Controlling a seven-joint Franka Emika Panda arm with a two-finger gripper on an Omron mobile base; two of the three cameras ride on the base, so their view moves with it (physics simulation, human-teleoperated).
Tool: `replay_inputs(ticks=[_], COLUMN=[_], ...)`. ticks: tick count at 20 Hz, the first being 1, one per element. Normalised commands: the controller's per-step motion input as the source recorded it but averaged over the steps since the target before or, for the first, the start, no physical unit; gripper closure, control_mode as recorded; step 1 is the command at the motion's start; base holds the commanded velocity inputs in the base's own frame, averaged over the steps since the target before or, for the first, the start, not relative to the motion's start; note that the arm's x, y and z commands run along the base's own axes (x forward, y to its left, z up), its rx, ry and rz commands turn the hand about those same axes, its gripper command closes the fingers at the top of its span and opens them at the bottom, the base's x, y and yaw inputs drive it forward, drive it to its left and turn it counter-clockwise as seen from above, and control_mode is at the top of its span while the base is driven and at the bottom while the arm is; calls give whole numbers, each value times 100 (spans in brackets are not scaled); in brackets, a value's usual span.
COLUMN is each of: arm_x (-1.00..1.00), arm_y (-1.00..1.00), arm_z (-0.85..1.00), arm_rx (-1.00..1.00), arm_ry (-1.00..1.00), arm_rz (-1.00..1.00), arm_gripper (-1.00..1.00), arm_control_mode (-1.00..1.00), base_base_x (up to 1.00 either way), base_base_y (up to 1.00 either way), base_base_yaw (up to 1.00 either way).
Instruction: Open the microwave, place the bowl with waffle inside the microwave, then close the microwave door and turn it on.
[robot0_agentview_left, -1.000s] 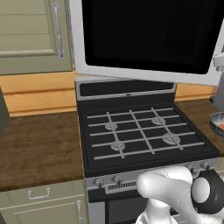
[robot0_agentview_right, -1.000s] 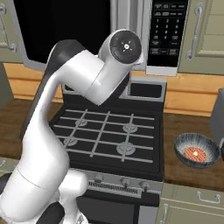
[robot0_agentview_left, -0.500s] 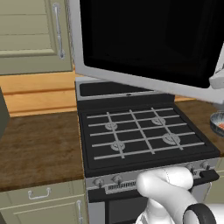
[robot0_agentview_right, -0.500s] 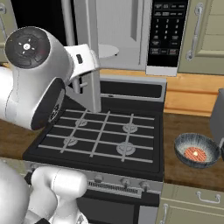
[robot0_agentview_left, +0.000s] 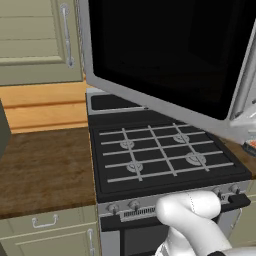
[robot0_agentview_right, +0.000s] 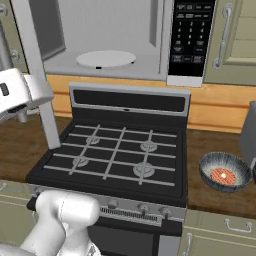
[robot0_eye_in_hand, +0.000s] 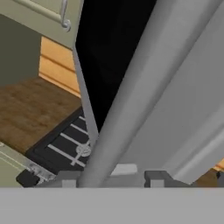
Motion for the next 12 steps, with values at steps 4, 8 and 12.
replay_inputs(ticks=[4, 8, 12], arm_x=[-100, -100, -15], arm_y=[10, -16, -87], arm_z=[-80, -36, 0], arm_rx=[5, 18, 17], arm_ry=[-32, -17, -8], arm_rz=[0, 0, 0], arm_gripper=[-100, -100, -100], arm_control_mode=[-100, -100, -100], base_base_x=[0, 0, 0], base_base_y=[0, 0, 0], base_base_yaw=[0, 0, 0])
